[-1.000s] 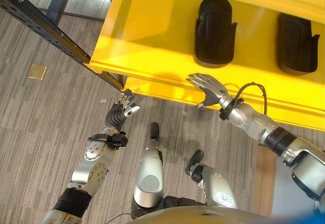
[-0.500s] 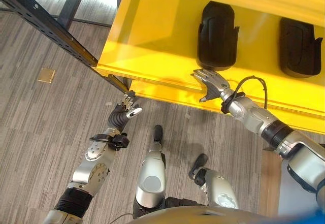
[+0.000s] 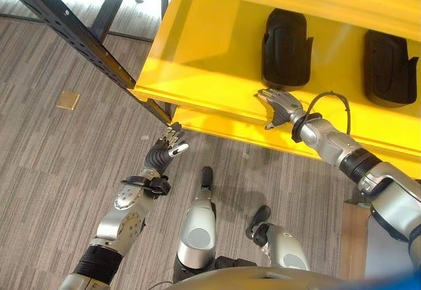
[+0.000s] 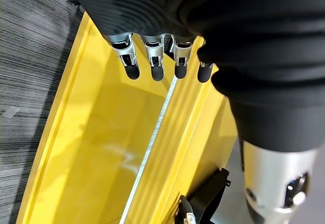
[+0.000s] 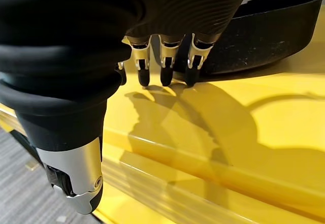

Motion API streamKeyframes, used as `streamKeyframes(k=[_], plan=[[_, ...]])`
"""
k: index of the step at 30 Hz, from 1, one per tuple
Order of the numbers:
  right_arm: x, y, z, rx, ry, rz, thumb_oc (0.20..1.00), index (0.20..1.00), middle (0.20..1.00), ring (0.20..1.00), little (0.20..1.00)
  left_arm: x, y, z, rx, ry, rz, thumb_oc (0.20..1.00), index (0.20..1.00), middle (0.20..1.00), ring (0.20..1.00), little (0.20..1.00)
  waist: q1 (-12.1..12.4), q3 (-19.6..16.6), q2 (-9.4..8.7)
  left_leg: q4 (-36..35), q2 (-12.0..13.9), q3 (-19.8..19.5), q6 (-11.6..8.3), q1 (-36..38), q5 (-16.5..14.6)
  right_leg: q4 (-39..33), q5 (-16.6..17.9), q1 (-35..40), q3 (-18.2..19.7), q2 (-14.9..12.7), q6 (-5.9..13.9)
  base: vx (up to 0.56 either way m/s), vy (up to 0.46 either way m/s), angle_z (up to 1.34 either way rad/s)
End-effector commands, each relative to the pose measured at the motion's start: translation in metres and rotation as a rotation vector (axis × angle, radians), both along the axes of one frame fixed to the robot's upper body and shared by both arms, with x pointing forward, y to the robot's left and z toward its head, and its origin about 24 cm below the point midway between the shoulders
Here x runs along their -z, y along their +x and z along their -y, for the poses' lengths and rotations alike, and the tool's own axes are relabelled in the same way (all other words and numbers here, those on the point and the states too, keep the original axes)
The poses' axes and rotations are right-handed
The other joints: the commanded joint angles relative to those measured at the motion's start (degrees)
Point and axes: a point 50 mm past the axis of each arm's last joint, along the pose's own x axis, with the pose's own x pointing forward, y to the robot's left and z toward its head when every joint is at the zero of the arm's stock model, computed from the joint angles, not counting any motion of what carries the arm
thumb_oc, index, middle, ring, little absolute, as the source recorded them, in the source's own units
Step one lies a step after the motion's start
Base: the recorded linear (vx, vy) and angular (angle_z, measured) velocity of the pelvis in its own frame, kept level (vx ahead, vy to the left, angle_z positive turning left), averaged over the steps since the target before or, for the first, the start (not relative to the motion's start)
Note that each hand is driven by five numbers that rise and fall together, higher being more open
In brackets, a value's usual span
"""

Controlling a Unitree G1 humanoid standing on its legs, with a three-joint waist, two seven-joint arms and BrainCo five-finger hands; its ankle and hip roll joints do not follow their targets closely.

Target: Move parts from the plastic box to the shelf.

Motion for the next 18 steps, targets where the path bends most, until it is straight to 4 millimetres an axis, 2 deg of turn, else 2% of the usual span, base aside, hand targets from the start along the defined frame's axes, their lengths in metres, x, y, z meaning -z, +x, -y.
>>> streamKeyframes(k=[1, 18], plan=[[-0.016, 0.017, 0.026, 0.148, -0.065, 0.005, 1.0, 1.0, 1.0, 1.0, 1.0, -0.026, 0.002, 0.008, 0.059, 0.016, 0.127, 1.0, 1.0, 1.0, 1.0, 1.0, 1.17, 1.1, -1.71, 5.03, 2.18, 3.42, -4.18, 4.34, -10.27, -5.42, 4.54, -0.78, -1.51, 0.8, 2.16, 0.0, 0.0, 0.0], [-0.039, 0.028, 0.034, 0.198, -0.07, 0.035, 1.0, 1.0, 1.0, 1.0, 1.0, -0.021, -0.001, 0.013, 0.092, -0.005, 0.108, 1.0, 1.0, 1.0, 1.0, 1.0, 1.37, 0.2, -0.17, 4.85, 2.07, 3.44, -4.35, 4.93, -10.0, -4.84, 4.29, -0.67, -1.91, 0.05, 1.99, 0.0, 0.0, 0.0]])
